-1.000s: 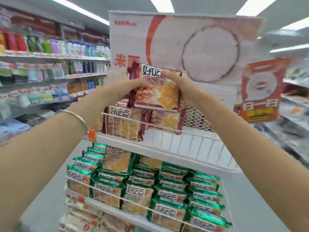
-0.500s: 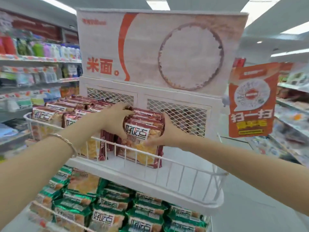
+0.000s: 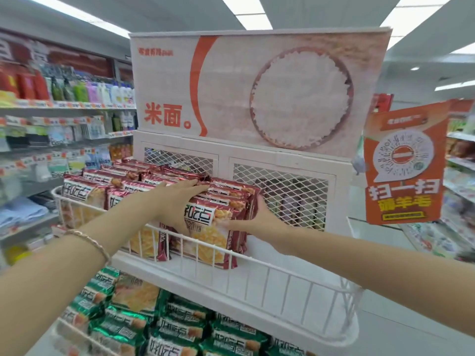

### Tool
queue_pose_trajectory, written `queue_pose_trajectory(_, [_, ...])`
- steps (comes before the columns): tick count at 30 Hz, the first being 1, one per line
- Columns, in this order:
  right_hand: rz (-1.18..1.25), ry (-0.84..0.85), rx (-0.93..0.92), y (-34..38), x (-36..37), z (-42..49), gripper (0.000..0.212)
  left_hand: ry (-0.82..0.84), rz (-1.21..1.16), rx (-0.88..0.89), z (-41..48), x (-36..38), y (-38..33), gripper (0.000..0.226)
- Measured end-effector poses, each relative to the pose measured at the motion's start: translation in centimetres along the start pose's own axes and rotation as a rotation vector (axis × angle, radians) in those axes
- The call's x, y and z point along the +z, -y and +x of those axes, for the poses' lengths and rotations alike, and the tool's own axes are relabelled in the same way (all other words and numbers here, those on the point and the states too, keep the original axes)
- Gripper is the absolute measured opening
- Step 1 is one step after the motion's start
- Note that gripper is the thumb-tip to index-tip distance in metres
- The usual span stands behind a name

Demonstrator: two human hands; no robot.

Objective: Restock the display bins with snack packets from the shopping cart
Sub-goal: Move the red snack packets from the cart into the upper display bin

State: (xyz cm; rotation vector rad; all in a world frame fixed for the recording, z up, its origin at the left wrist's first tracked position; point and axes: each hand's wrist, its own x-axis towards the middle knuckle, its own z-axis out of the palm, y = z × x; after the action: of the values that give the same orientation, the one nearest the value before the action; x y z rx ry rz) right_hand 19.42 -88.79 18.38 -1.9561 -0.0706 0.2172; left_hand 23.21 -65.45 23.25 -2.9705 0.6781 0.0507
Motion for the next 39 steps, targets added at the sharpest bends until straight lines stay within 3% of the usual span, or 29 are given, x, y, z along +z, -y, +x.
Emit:
queue_pose_trajectory(2, [-0.071, -0.110, -0.064, 0.4, -1.2, -1.3, 0.136, -0.035, -0.034, 0.005, -0.5, -0.1, -0.1, 0.129])
queue_pose_trajectory(4, [-0.091, -0.149, 0.001, 0.4, -2.3, -1.3, 0.135, -0.068, -0.074, 0.005, -0.9, 0.0, 0.1, 0.124])
queue_pose_trajectory(9, [-0.083, 0.032, 0.092, 0.4, -0.8, 1.1, 0.146, -0.089, -0.091, 0.003, 0.0, 0.9, 1.3, 0.125])
queue_pose_trajectory(14, [0.000, 0.253, 0.080, 0.4, -0.8, 2.4, 0.139, -0.126, -0.104, 0.012, 0.8, 1.7, 2.0, 0.128])
queue_pose_trajectory(17, [-0.097, 0.263, -0.025, 0.7, -1.3, 2.0, 0.136, -0.100, -0.103, 0.000, 0.2, 1.4, 1.4, 0.126])
queue_pose_trajectory(19, [-0.145, 0.140, -0.102, 0.2, -1.2, 1.5, 0.147, -0.051, -0.075, -0.009, -0.5, 0.9, 0.9, 0.127])
queue_pose_trajectory(21, [-0.316, -0.039, -0.212, -0.5, -1.1, 0.7, 0.147, -0.040, -0.008, -0.019, -1.2, 0.4, 0.6, 0.127])
queue_pose_trajectory(23, [-0.658, -0.136, -0.392, -1.0, -0.9, -0.5, 0.134, -0.042, 0.023, -0.023, -1.5, 0.2, 0.3, 0.125])
queue_pose_trajectory(27, [-1.379, -0.027, -0.965, -0.5, -1.0, 0.0, 0.112, -0.034, 0.021, -0.008, -1.3, 0.6, 0.6, 0.122])
queue_pose_trajectory(29, [-1.534, 0.013, -1.008, -0.9, -0.7, 1.8, 0.106, -0.039, 0.016, -0.002, -1.2, 0.8, 0.7, 0.122])
queue_pose_trajectory(34, [-1.620, 0.004, -0.910, 0.2, -1.0, 1.8, 0.088, -0.029, -0.034, 0.015, -1.3, 0.5, 0.9, 0.121])
queue_pose_trajectory(37, [-1.399, -0.038, -0.943, 1.8, -1.0, 0.0, 0.069, -0.087, -0.255, 0.029, -3.4, -0.5, 1.6, 0.113])
queue_pose_trajectory(39, [-1.304, -0.096, -0.945, 3.2, 0.0, -0.8, 0.068, -0.189, -0.338, -0.013, -5.4, -0.9, 3.3, 0.099])
